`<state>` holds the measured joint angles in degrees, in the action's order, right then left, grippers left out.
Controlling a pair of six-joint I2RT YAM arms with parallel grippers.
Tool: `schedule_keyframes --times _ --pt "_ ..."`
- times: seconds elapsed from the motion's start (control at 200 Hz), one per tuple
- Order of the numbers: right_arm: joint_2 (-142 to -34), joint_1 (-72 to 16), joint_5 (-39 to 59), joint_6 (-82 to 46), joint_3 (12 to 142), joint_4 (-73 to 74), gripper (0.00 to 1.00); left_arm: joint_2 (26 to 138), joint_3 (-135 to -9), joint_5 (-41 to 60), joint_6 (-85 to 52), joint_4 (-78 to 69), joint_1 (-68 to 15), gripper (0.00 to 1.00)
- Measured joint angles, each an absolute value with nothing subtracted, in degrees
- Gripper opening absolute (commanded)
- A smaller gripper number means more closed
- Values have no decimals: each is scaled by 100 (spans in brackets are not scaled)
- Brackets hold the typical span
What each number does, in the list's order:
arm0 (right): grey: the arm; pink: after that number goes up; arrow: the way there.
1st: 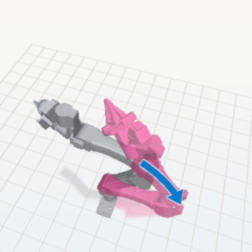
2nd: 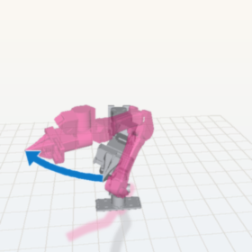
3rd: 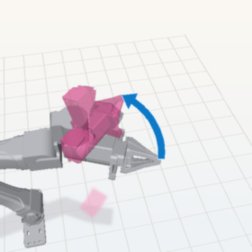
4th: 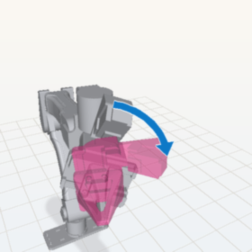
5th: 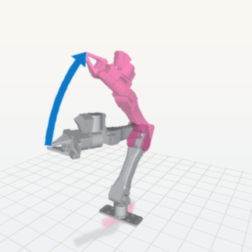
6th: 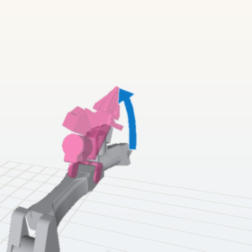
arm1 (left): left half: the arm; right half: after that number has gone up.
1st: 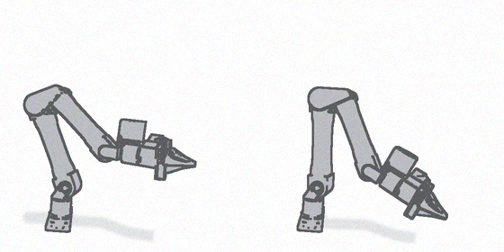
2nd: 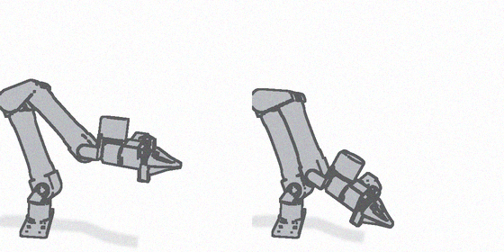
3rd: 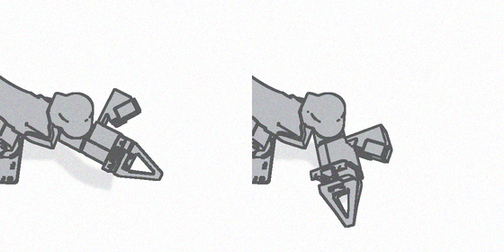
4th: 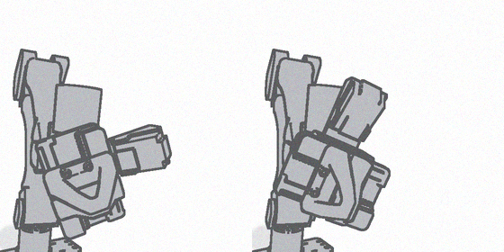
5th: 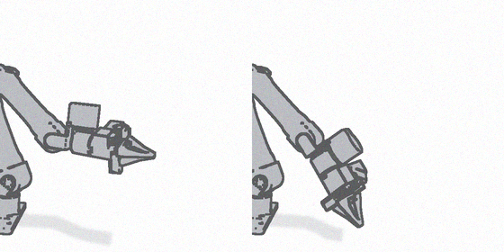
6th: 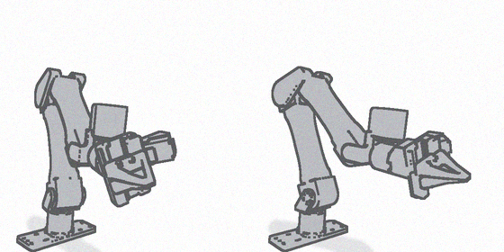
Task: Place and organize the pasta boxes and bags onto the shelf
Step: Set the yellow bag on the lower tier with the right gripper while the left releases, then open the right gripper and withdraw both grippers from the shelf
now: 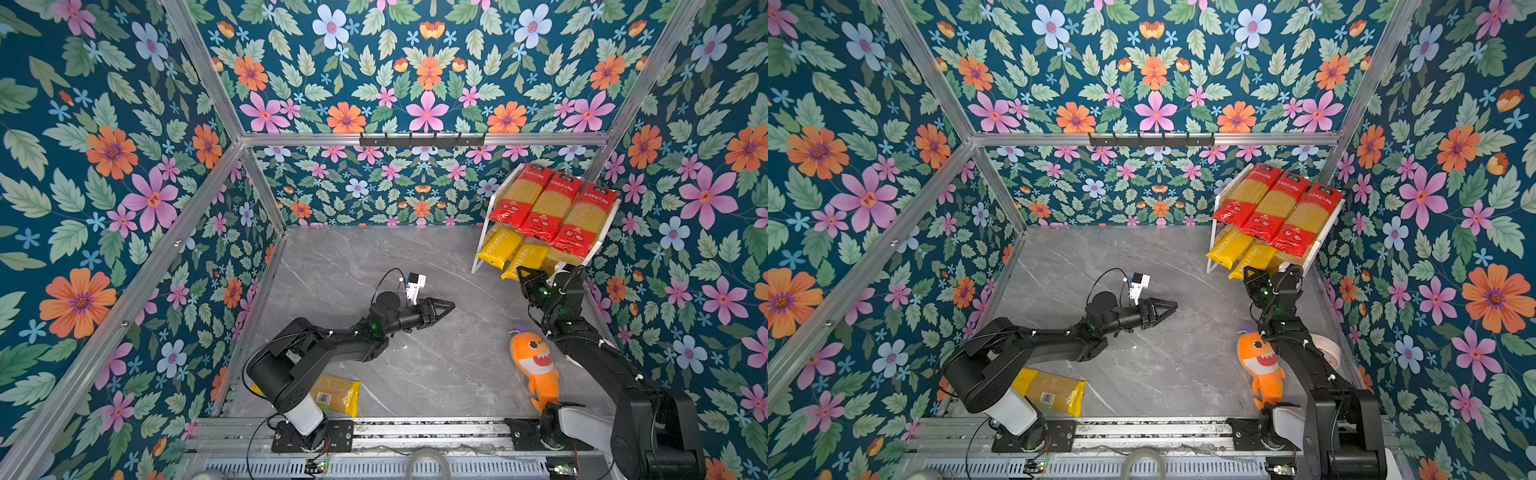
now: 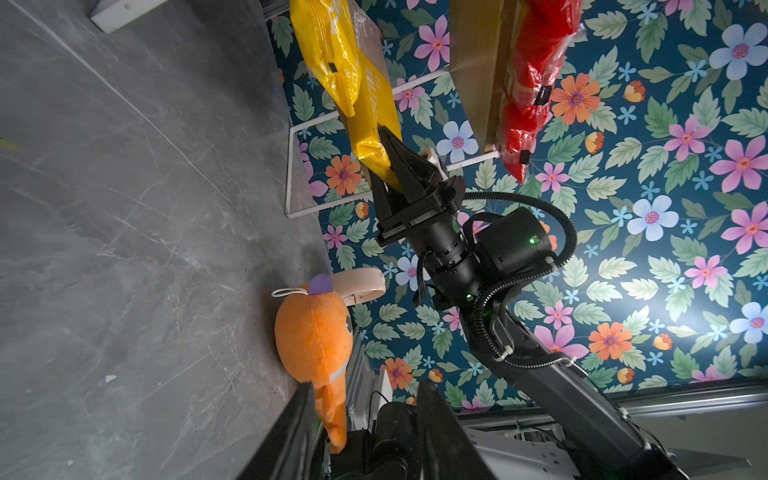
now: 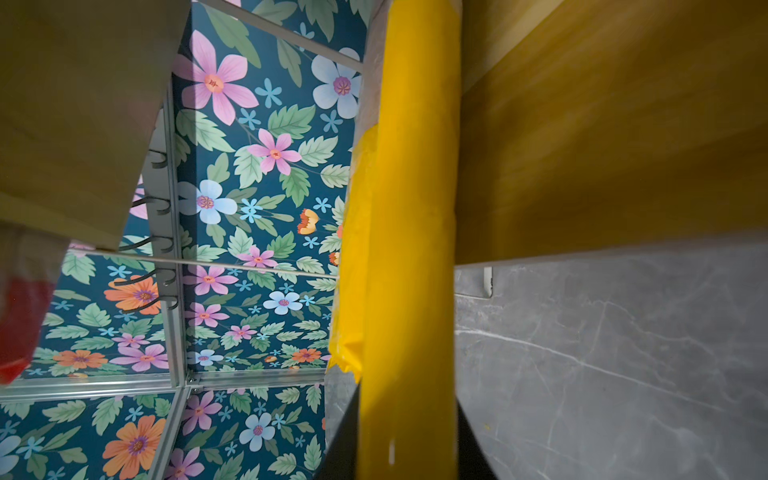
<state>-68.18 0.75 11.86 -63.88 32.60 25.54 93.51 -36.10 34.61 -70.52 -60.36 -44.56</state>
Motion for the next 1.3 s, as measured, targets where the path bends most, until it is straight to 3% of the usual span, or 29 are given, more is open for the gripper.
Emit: schedule_keyframes --times 0.29,0.435,0.63,0.83,0.93,1.3 --pt "-6626 82 1299 -6429 3144 2405 70 9303 -3533 3435 -6945 -5909 -4449 43" --pt "-6154 82 1262 -6431 3131 1820 73 9319 -3583 3435 -6899 -5907 -4447 43" --pt "-5437 82 1216 -6499 2845 1063 60 9406 -3636 3435 -6893 -5909 -4440 43" --pt "-5264 82 1151 -6263 2862 624 32 9439 -3634 3439 -6899 -5911 -4442 43" --pt "-5463 82 1129 -6095 3026 563 24 9380 -3610 3437 -6897 -5911 -4447 43" --pt "-6366 95 1079 -5555 3739 519 16 9216 -3533 3363 -6838 -5717 -4447 43"
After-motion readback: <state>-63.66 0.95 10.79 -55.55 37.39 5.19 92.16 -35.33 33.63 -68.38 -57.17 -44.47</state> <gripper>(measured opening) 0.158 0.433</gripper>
